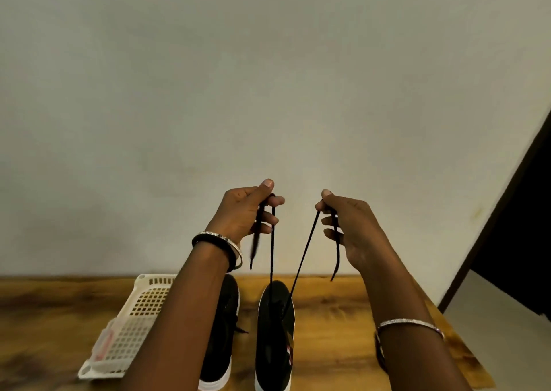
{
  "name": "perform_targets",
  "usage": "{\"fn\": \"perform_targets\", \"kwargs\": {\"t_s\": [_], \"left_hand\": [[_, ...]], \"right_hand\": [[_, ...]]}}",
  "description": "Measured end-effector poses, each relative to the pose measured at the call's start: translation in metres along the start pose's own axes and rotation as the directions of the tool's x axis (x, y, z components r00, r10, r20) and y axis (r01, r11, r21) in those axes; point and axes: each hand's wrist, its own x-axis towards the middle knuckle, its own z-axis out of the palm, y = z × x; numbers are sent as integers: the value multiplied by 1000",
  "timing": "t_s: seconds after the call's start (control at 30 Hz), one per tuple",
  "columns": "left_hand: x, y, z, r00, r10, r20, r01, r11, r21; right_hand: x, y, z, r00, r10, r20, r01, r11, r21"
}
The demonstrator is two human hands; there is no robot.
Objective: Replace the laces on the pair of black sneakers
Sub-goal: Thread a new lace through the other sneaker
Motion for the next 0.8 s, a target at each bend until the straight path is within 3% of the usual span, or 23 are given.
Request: {"fn": "perform_targets", "kwargs": {"t_s": [0.3, 0.53, 0.67, 0.8], "left_hand": [[-20, 63, 16, 995, 9, 100, 3, 993, -118], [-21, 70, 18, 975, 215, 62, -223, 951, 214], [-24, 63, 23, 958, 285, 13, -285, 953, 107], [-26, 63, 30, 940, 338, -43, -335, 939, 75]], "right_hand": [[-25, -66, 5, 993, -87, 80, 75, 987, 143], [-34, -82, 6, 972, -211, 107, 188, 963, 195], [-38, -83, 10, 935, -331, 127, 315, 940, 130], [-42, -80, 12, 926, -358, 123, 348, 933, 96]]}}
